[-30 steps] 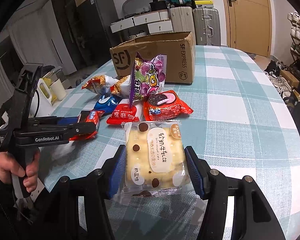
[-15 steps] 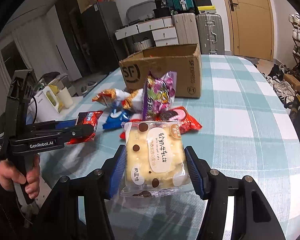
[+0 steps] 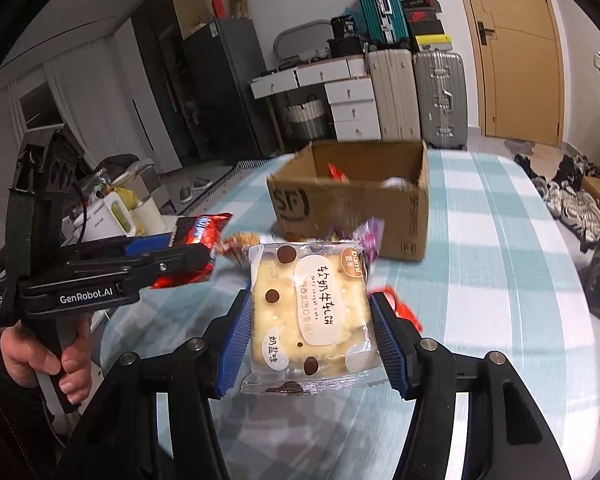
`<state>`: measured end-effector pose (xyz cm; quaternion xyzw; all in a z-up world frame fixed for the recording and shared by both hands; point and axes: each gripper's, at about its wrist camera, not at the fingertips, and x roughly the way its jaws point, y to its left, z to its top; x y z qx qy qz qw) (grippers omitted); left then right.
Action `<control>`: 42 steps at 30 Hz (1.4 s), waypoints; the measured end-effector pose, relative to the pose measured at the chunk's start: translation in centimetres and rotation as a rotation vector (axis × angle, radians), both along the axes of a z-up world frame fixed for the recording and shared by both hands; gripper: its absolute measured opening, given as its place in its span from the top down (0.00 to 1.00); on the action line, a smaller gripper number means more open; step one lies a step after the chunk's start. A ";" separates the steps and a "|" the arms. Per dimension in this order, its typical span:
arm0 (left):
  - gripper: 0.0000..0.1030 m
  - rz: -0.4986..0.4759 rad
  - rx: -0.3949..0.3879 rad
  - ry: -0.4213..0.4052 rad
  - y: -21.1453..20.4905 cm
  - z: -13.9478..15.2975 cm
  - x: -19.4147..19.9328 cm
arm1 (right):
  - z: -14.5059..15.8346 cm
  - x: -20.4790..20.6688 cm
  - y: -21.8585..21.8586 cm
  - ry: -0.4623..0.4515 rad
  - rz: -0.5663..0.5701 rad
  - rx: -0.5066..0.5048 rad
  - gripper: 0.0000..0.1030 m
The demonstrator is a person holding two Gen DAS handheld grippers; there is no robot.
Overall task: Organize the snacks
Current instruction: 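Carry both snacks over the SF box and open both grippers to drop them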
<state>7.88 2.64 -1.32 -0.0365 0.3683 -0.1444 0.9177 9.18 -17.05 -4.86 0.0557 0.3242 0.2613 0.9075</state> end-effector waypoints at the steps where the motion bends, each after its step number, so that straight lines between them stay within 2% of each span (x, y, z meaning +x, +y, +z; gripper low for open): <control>1: 0.53 -0.003 -0.010 -0.003 -0.1 0.5 0.3 | 0.3 0.3 0.0 -0.006 -0.001 0.003 0.43; 6: 0.53 -0.006 -0.018 -0.036 -0.5 3.2 2.7 | 2.2 3.2 -0.4 -0.023 -0.018 0.032 0.43; 10: 0.53 -0.014 -0.015 -0.046 -1.0 4.7 5.0 | 3.7 5.4 -0.4 -0.049 -0.020 0.015 0.43; 21: 0.53 -0.042 -0.013 -0.012 -2.5 6.5 13.0 | 6.7 11.1 0.6 -0.072 -0.013 -0.011 0.43; 32: 0.53 -0.033 -0.008 0.015 -2.6 6.4 21.2 | 6.9 17.9 0.2 -0.027 -0.043 0.007 0.43; 42: 0.53 -0.025 -0.011 0.082 -1.8 3.1 27.4 | 4.4 23.8 0.7 0.041 -0.063 0.011 0.43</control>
